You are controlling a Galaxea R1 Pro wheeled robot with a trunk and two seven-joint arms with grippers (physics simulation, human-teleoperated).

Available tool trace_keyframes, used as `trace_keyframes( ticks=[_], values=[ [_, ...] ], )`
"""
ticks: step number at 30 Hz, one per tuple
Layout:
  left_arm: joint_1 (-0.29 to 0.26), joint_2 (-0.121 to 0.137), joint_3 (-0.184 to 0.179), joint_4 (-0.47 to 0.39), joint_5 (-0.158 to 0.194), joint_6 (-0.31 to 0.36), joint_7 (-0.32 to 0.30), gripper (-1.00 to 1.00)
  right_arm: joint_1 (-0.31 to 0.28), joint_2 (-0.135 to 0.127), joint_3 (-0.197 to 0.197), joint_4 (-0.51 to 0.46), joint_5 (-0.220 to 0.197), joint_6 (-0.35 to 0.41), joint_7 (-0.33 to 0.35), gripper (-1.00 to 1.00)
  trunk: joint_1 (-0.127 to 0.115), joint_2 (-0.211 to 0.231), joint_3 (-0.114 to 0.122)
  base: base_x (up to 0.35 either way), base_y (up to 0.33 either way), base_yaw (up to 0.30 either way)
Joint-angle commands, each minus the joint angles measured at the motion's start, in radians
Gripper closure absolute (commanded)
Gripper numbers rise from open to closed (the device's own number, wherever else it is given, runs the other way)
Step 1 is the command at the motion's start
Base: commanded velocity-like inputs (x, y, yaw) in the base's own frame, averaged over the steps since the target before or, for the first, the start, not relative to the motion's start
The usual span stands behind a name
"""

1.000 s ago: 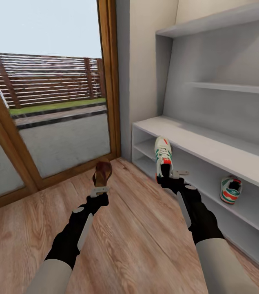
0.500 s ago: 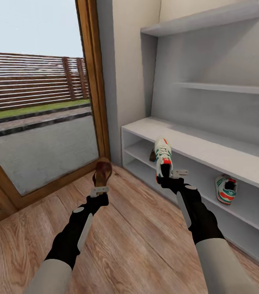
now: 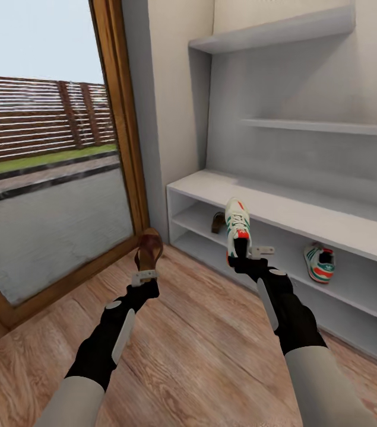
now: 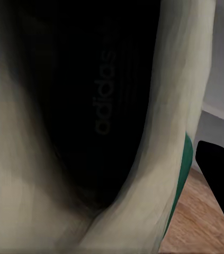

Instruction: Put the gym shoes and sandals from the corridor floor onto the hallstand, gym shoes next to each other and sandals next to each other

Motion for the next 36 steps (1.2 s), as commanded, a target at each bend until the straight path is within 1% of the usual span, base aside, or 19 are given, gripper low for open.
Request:
trace_keyframes(
  ticks=[1, 5, 17, 26, 31, 36],
  values=[
    [0.0, 0.0, 0.001, -0.001, 0.01, 0.006, -0.003, 1.0, -0.001, 0.001, -0.002, -0.001, -0.001, 0.005, 0.002, 1.0, 0.0, 0.0, -0.001, 0.0, 0.349, -0.26],
    [0.0, 0.0, 0.001, -0.001, 0.017, 0.006, -0.003, 1.0, -0.001, 0.001, -0.002, -0.001, -0.001, 0.005, 0.002, 1.0, 0.0, 0.0, -0.001, 0.0, 0.349, -0.26],
    [0.0, 0.0, 0.001, -0.001, 0.018, 0.005, -0.004, 1.0, -0.001, 0.001, -0.002, -0.001, -0.001, 0.005, 0.002, 1.0, 0.0, 0.0, -0.001, 0.007, 0.349, -0.26],
    [0.0, 0.0, 0.001, -0.001, 0.018, 0.003, -0.004, 1.0, -0.001, 0.001, -0.002, -0.001, -0.001, 0.005, 0.002, 1.0, 0.0, 0.0, -0.001, 0.155, 0.333, -0.256],
    [0.0, 0.0, 0.001, -0.001, 0.018, 0.003, -0.004, 1.0, -0.001, 0.001, -0.002, -0.001, -0.001, 0.005, 0.002, 1.0, 0.0, 0.0, -0.001, 0.204, 0.195, -0.254],
    [0.0, 0.0, 0.001, -0.001, 0.018, 0.003, -0.004, 1.0, -0.001, 0.001, -0.002, -0.001, -0.001, 0.005, 0.002, 1.0, 0.0, 0.0, -0.001, 0.055, 0.043, -0.253]
  ],
)
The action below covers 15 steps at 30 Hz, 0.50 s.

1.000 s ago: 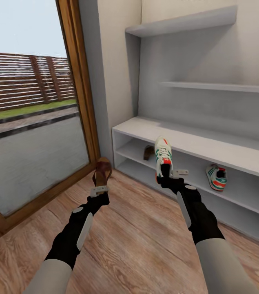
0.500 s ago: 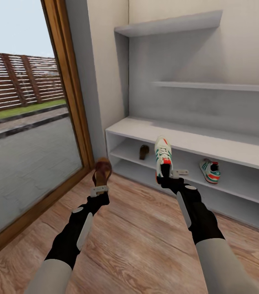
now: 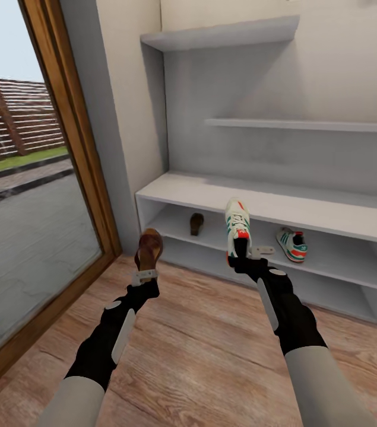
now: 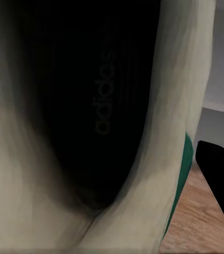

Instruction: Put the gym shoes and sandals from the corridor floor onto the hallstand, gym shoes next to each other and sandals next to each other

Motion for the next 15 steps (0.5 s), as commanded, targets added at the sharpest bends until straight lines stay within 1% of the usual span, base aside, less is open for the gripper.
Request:
trace_keyframes(
  ticks=[1, 15],
  values=[
    [0.0, 0.0, 0.001, -0.002, 0.007, 0.007, -0.003, 1.0, 0.0, 0.001, -0.002, -0.001, -0.001, 0.005, 0.002, 1.0, 0.0, 0.0, -0.001, 0.012, 0.009, -0.253],
    [0.0, 0.0, 0.001, -0.002, 0.007, 0.007, -0.002, 1.0, -0.001, 0.001, -0.002, -0.001, -0.001, 0.005, 0.002, 1.0, 0.0, 0.0, -0.001, 0.002, 0.001, -0.253]
  ],
)
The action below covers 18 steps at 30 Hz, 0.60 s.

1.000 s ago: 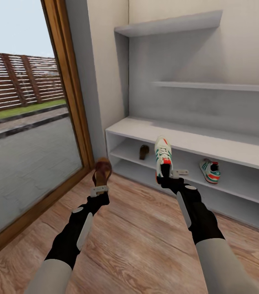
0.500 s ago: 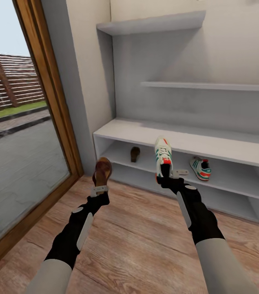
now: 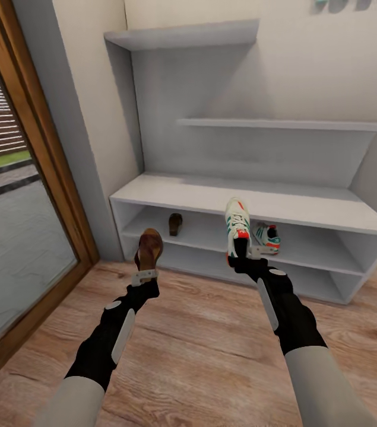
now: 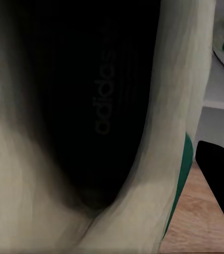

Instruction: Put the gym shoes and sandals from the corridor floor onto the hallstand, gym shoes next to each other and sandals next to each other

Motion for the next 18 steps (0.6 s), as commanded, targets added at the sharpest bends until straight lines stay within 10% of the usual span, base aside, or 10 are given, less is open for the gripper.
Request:
trace_keyframes(
  ticks=[1, 18],
  values=[
    [0.0, 0.0, 0.001, -0.002, 0.008, 0.007, -0.003, 1.0, -0.001, 0.001, -0.002, -0.001, -0.001, 0.005, 0.002, 1.0, 0.0, 0.0, -0.001, 0.0, 0.0, -0.253],
    [0.0, 0.0, 0.001, -0.002, 0.009, 0.007, -0.003, 1.0, -0.001, 0.001, -0.002, -0.001, -0.001, 0.005, 0.0, 1.0, 0.0, 0.0, -0.001, 0.05, 0.083, -0.175]
  ],
)
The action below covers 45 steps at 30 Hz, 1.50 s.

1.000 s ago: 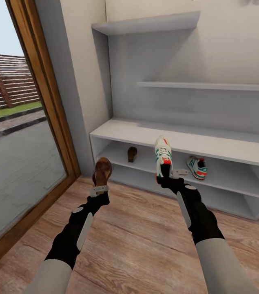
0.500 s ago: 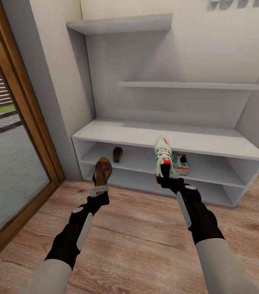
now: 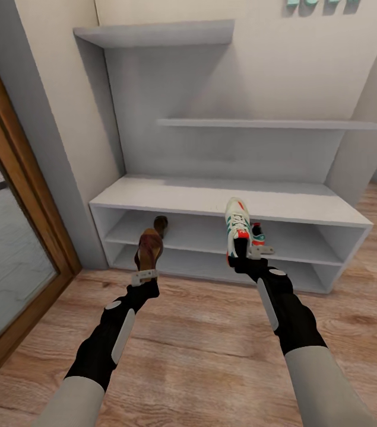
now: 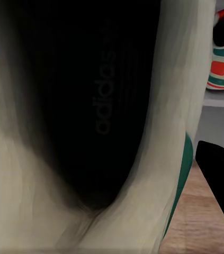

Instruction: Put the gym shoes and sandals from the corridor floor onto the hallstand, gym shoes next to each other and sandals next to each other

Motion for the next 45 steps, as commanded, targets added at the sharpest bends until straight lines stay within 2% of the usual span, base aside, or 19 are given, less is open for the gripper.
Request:
trace_keyframes(
  ticks=[1, 31, 34, 36, 37, 38, 39, 40, 42, 43, 44, 45],
  values=[
    [0.0, 0.0, 0.001, -0.001, 0.007, 0.007, -0.003, 1.0, -0.001, 0.001, -0.003, -0.001, -0.001, 0.005, 0.001, 1.0, 0.0, 0.0, -0.001, 0.008, 0.012, -0.012],
    [0.0, 0.0, 0.001, 0.012, 0.006, 0.005, -0.003, 1.0, 0.0, -0.001, -0.006, -0.003, -0.007, -0.001, 0.0, 1.0, 0.0, 0.0, -0.001, 0.0, 0.001, -0.001],
    [0.0, 0.0, 0.001, 0.016, 0.006, 0.005, -0.003, 1.0, -0.001, -0.004, -0.019, -0.005, -0.009, -0.001, 0.0, 1.0, 0.0, 0.0, -0.001, 0.0, 0.0, 0.0],
    [0.0, 0.0, 0.001, 0.016, 0.006, 0.005, -0.002, 1.0, 0.0, -0.007, -0.058, -0.003, -0.01, -0.001, -0.001, 1.0, 0.0, 0.0, -0.001, 0.0, 0.0, 0.0],
    [0.0, 0.0, 0.001, 0.017, 0.006, 0.005, -0.002, 1.0, 0.0, -0.017, -0.11, -0.002, -0.011, -0.001, -0.001, 1.0, 0.0, 0.0, -0.001, 0.0, 0.0, 0.0],
    [0.0, 0.0, 0.001, 0.017, 0.006, 0.005, -0.002, 1.0, 0.0, -0.024, -0.144, -0.002, -0.011, -0.001, 0.0, 1.0, 0.0, 0.0, -0.001, 0.0, 0.0, 0.0],
    [0.0, 0.0, 0.001, 0.017, 0.006, 0.005, -0.002, 1.0, 0.0, -0.045, -0.227, -0.002, -0.011, -0.001, 0.001, 1.0, 0.0, 0.0, -0.001, 0.0, 0.0, 0.0],
    [0.0, 0.0, 0.001, 0.017, 0.006, 0.005, -0.002, 1.0, 0.0, -0.059, -0.274, -0.001, -0.011, -0.001, 0.002, 1.0, 0.0, 0.0, -0.001, 0.0, 0.0, 0.0],
    [0.0, 0.0, 0.001, 0.017, 0.006, 0.005, -0.001, 1.0, 0.0, -0.124, -0.466, 0.0, -0.01, 0.0, 0.004, 1.0, 0.0, 0.0, -0.001, 0.0, 0.0, 0.0],
    [0.0, 0.001, 0.001, 0.017, 0.006, 0.005, -0.001, 1.0, 0.0, -0.209, -0.631, 0.001, -0.007, 0.004, 0.005, 1.0, 0.0, 0.0, -0.001, 0.0, 0.0, 0.0],
    [0.0, 0.001, 0.001, 0.017, 0.005, 0.006, -0.001, 1.0, 0.0, -0.255, -0.692, 0.001, -0.006, 0.005, 0.006, 1.0, 0.0, 0.0, -0.001, 0.0, 0.0, 0.0],
    [0.0, 0.001, 0.001, 0.017, 0.005, 0.006, -0.001, 1.0, 0.0, -0.325, -0.753, 0.003, -0.005, 0.007, 0.006, 1.0, 0.0, 0.0, -0.001, 0.0, 0.0, 0.0]
  ],
)
